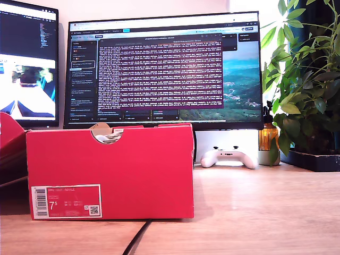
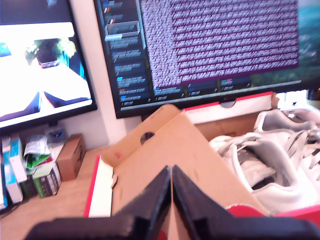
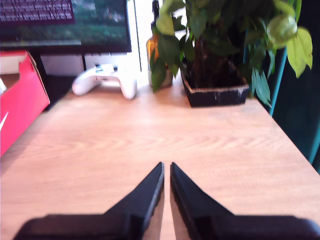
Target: Pack the white shoes by picking the first shoe and placing it inside the red shoebox, left side, then picking and rotating the second shoe and placing it in the shoebox
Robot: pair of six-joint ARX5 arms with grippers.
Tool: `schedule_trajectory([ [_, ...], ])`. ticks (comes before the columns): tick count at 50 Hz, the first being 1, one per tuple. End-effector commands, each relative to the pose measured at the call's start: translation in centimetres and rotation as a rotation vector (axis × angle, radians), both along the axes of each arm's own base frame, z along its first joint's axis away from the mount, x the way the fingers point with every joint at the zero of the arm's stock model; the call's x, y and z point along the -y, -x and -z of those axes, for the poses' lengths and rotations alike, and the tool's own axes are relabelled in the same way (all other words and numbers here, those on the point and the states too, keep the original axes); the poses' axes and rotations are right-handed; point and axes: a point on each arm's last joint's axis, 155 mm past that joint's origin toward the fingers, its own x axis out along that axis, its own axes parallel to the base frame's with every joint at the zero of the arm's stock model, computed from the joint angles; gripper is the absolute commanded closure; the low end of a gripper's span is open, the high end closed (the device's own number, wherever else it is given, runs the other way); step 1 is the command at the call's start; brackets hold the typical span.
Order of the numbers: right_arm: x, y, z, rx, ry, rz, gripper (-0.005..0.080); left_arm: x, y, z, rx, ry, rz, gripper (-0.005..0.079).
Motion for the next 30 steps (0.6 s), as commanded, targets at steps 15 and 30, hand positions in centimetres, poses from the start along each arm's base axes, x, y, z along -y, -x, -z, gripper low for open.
schedule_trajectory([
  [15,-0.2,-0.4,0.4,0.031,0.036,-0.016,0.0759,-0.2,-0.4,4.1,-0.115,0.055,-0.017,0.0759],
  [30,-0.2,-0.4,0.3,0.035,0.031,-0.015,0.0759,-0.8,-0.3,5.7,-0.181,0.079,-0.054,0.0759],
])
